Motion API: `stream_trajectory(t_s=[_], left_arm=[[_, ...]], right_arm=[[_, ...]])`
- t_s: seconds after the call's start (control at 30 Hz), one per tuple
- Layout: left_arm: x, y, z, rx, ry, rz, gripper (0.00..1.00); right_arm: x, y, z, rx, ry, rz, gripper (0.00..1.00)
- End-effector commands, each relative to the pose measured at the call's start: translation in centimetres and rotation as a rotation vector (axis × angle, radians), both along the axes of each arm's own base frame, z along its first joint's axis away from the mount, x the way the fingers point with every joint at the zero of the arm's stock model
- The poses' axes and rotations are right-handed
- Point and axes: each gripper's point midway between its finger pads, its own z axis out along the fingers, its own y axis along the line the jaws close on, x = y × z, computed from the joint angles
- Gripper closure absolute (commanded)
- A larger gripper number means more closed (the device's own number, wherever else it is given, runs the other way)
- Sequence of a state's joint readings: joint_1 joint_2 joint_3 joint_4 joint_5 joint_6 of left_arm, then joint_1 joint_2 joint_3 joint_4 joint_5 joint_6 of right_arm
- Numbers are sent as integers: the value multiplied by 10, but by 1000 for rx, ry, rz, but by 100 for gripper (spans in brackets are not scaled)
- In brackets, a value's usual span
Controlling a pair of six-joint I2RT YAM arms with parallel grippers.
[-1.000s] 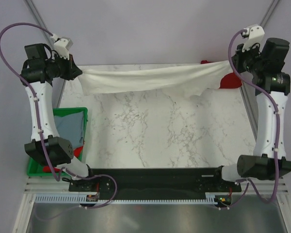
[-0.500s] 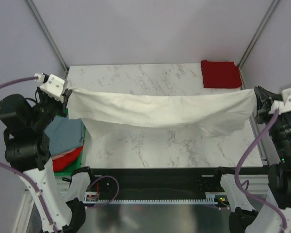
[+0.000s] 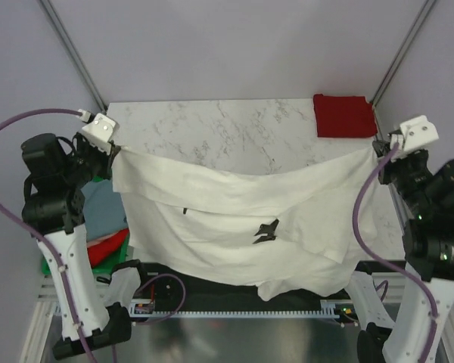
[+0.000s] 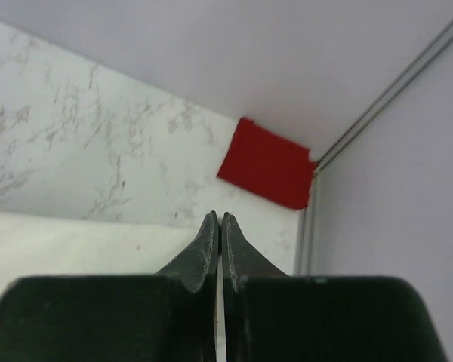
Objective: Fold and stack the t-shirts
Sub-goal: Fold the tshirt
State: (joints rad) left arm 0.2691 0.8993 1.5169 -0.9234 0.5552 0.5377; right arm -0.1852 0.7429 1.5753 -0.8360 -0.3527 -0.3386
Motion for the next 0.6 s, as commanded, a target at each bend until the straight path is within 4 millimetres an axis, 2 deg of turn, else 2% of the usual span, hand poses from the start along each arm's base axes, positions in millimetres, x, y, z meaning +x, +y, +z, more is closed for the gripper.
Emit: stream_trajectory(t_s=[0.0, 0.03, 0.07, 0.13, 0.17, 0.2, 0.27, 0.3, 0.37, 0.4, 0.47, 0.5, 0.53, 0.57], left_arm=[[23, -8, -64, -6, 158, -136, 95], [28, -9, -80, -24, 203, -153, 95], [34, -11, -106, -63, 276, -184, 95], [42, -14, -132, -86, 346, -220, 95], [47, -14, -149, -104, 387, -230, 95], [56, -13, -170, -132, 453, -237, 95], [66, -13, -196, -161, 527, -242, 95], [76, -11, -217, -181, 584, -241, 95], [89, -5, -238, -187, 643, -211, 95], [98, -2, -258, -212, 692, -192, 95], [112, 5, -269, -213, 717, -166, 96], [118, 6, -276, -224, 733, -156, 96], [128, 9, -285, -235, 756, -146, 98], [133, 11, -290, -248, 772, -130, 98]], right_arm=[[58, 8, -67, 7, 184, 126, 100], [66, 11, -83, 15, 225, 152, 100], [75, 14, -110, 39, 291, 180, 100], [95, 13, -142, 68, 371, 200, 100], [102, 13, -165, 89, 425, 204, 100], [117, 10, -180, 101, 455, 205, 100], [130, 7, -208, 121, 513, 195, 100], [147, 2, -224, 126, 543, 182, 100], [163, -3, -245, 130, 584, 163, 100], [178, -6, -266, 139, 628, 157, 100], [198, -12, -277, 139, 646, 145, 100], [208, -14, -299, 154, 704, 142, 100], [220, -17, -297, 151, 698, 139, 100], [230, -20, -316, 160, 739, 134, 100]])
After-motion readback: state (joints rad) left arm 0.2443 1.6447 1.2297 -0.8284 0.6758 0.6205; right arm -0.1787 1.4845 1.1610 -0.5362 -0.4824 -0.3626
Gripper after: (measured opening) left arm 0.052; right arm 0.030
